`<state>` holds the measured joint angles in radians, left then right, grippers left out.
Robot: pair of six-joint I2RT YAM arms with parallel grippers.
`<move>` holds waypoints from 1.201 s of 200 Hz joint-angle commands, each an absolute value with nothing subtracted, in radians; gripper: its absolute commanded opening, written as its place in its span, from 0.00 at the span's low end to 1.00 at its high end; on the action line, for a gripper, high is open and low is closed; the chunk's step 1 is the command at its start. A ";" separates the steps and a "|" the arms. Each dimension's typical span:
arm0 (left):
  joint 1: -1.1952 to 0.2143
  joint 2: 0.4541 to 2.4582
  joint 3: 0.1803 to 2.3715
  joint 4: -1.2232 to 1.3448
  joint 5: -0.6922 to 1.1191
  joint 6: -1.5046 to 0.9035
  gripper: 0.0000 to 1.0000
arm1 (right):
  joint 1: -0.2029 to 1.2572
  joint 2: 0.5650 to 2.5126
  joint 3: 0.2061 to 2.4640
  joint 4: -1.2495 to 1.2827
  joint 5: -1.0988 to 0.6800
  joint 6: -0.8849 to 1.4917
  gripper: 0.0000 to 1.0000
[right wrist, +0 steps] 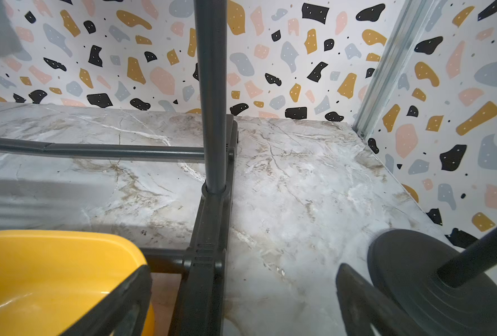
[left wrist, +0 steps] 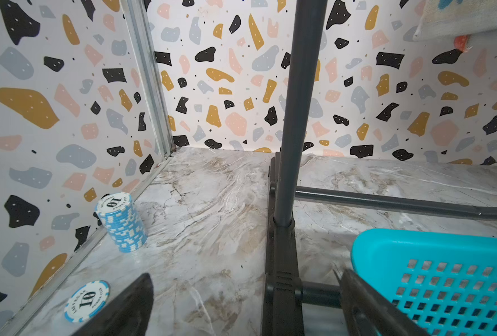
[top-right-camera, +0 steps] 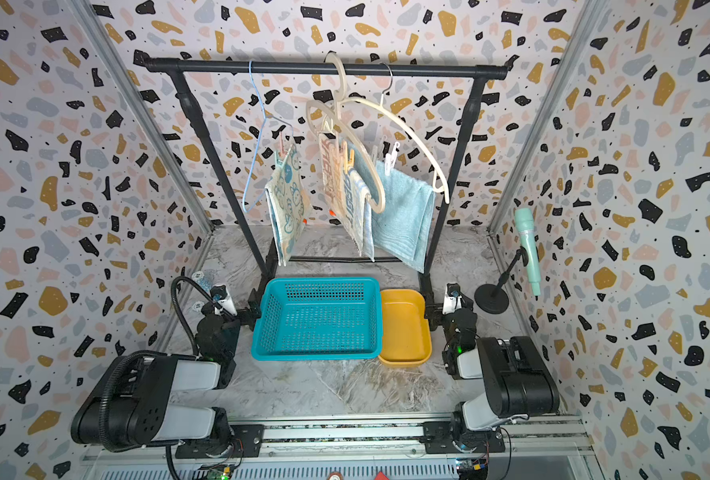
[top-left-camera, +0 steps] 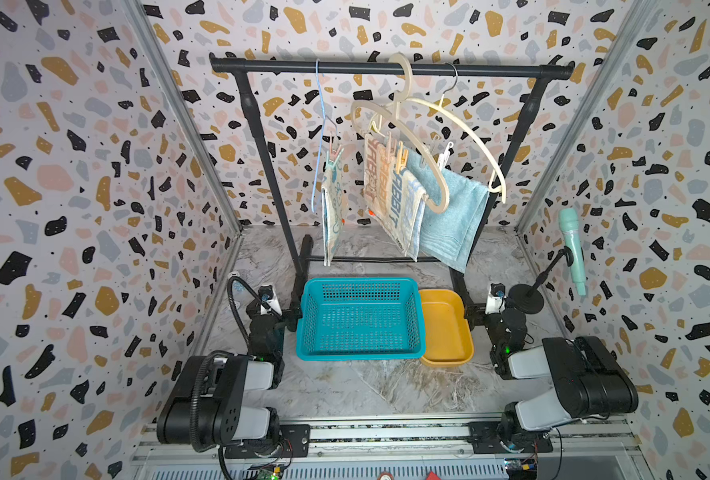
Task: Remove the clothespins securing towels to the hanger
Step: Pick up the hanger from the clothesline.
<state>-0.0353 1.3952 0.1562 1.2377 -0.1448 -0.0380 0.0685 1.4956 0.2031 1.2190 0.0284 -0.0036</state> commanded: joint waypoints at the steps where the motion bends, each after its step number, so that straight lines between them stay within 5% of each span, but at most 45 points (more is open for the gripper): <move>1: -0.041 1.398 0.158 1.216 -0.161 -0.011 0.99 | 0.076 1.483 0.219 1.214 0.041 -0.010 0.99; 185: -0.041 1.397 0.158 1.213 -0.160 -0.013 1.00 | 0.070 1.486 0.223 1.206 0.029 -0.005 1.00; 207: -0.040 1.340 0.200 1.133 -0.228 -0.049 0.98 | 0.073 1.461 0.232 1.183 0.029 -0.008 0.89; 224: -0.041 1.251 0.308 0.852 -0.241 -0.050 0.85 | 0.084 1.378 0.333 0.933 0.027 -0.022 0.84; 240: -0.055 1.167 0.312 0.804 -0.280 -0.096 0.82 | 0.093 1.313 0.420 0.746 0.028 0.020 0.79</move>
<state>-0.0395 1.2797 0.2646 0.9737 -0.2085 -0.0483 0.0776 1.4216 0.2825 1.0172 0.0330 -0.0097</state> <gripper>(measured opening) 0.833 0.804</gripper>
